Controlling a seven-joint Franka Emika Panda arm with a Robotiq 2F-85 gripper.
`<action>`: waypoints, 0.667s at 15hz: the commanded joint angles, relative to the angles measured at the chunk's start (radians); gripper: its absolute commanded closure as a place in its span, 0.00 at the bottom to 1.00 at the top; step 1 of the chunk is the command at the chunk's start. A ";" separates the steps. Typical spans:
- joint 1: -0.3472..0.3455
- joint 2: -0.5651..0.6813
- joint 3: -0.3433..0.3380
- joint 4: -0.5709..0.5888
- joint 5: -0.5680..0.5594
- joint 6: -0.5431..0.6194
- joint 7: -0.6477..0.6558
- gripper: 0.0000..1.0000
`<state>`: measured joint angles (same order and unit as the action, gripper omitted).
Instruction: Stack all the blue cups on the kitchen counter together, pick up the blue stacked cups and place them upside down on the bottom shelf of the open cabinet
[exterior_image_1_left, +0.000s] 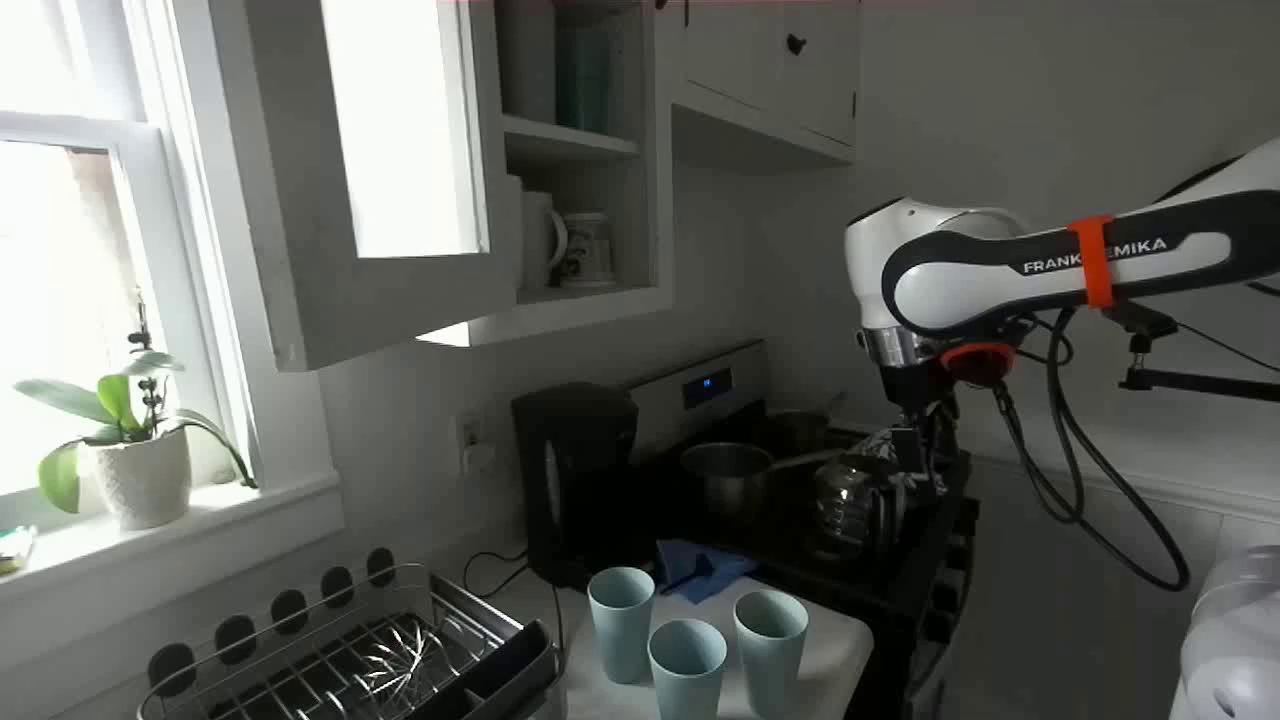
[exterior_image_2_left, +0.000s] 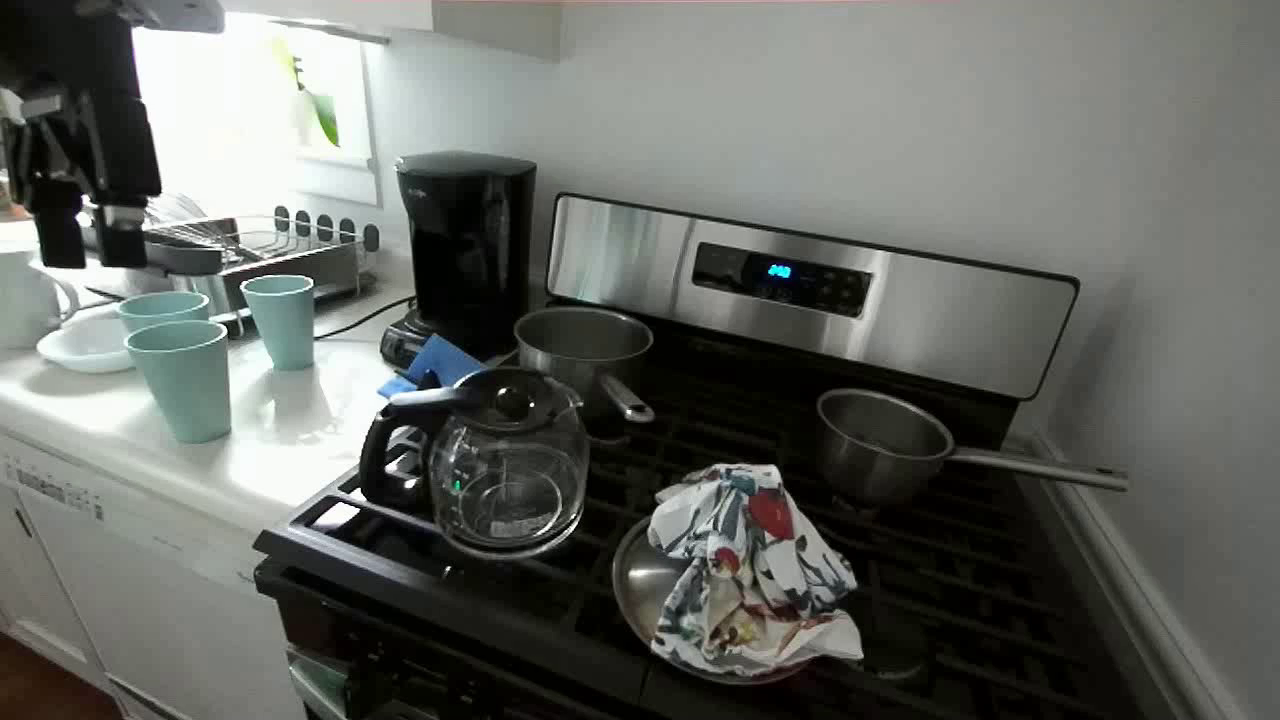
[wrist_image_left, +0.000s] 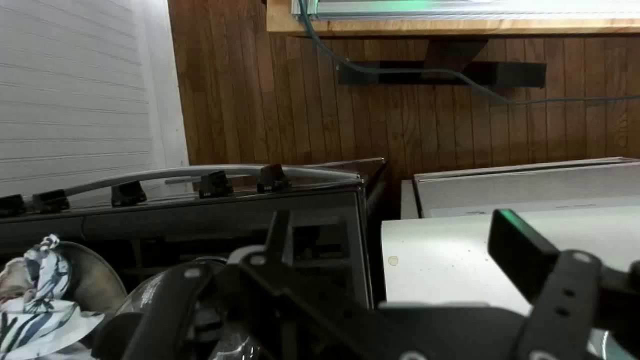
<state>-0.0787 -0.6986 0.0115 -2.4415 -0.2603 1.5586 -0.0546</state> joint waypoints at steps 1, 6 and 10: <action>0.023 0.001 -0.017 0.003 -0.008 -0.005 0.011 0.00; 0.023 0.001 -0.016 0.003 -0.008 -0.005 0.011 0.00; 0.067 0.051 -0.039 -0.028 0.095 0.128 0.019 0.00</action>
<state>-0.0537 -0.6841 -0.0018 -2.4541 -0.2373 1.6020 -0.0513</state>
